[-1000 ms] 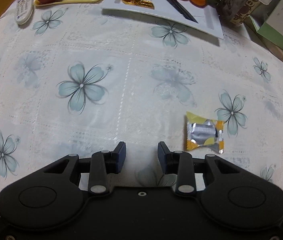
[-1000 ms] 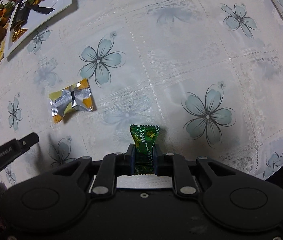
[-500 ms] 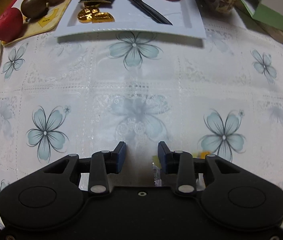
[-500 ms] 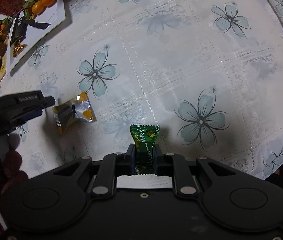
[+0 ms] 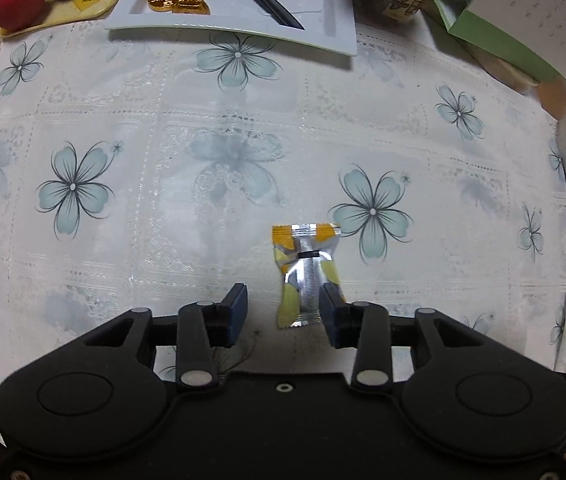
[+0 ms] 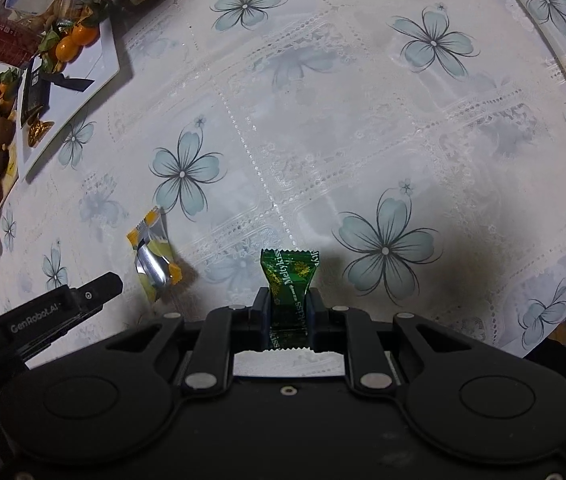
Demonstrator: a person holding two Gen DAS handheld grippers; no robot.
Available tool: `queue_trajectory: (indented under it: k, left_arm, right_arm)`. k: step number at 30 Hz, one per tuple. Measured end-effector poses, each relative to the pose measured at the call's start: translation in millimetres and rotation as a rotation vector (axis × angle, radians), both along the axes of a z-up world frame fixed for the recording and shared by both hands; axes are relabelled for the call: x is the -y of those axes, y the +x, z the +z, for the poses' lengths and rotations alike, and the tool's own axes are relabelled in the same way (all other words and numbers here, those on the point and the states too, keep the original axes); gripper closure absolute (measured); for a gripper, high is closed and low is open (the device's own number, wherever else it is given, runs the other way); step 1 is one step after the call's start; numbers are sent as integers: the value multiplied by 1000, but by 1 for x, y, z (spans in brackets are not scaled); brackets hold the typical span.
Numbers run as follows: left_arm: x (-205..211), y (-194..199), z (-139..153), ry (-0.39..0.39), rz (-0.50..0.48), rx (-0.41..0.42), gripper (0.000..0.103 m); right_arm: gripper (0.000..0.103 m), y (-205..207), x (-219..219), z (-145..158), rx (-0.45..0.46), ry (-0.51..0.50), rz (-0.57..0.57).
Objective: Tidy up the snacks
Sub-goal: 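Grasp the silver-yellow candy with the left tool, then carry both candies over the gold tray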
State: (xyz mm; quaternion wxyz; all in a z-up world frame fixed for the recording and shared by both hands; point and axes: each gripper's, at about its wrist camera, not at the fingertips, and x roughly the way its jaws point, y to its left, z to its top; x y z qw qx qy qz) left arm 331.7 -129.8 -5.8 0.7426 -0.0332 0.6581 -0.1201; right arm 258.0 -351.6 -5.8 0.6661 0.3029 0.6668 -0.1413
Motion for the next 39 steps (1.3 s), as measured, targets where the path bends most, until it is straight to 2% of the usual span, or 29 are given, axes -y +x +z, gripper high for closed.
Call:
queue_trajectory:
  k: [6,13,19,21,22,23,27,33,35,39]
  left_arm:
    - [26,1,-16,13,-13,-22,48]
    - [38,5,-30,97,5,7,48]
    - [41,9,-44,100,16,-32,48]
    - [42,9,-48,95,17,-40,50]
    - [43,8,-47,101,16,-27,58]
    - [43,7,-46,102,15,-24,58]
    - [38,-2,-31,84,15,-5,60]
    - [20,-30,17,77,7,35,59]
    - [9,-43,30,54,6,40,59]
    - [-15,-75,52,79,0,62,59]
  right_arm:
    - [85,-1,7,2,5,7,-18]
    - [84,-1,8,4,8,26,-15]
    - [84,1,4,5,11,27,3]
    - [84,2,3,4,11,21,9]
    - [84,2,4,4,9,18,10]
    - [84,2,4,3,7,16,9]
    - [84,2,6,2,8,8,10]
    - [84,1,6,5,41,-27,29]
    - [84,-1,4,8,65,-37,44]
    - [84,-7,-5,16,134,-97,95]
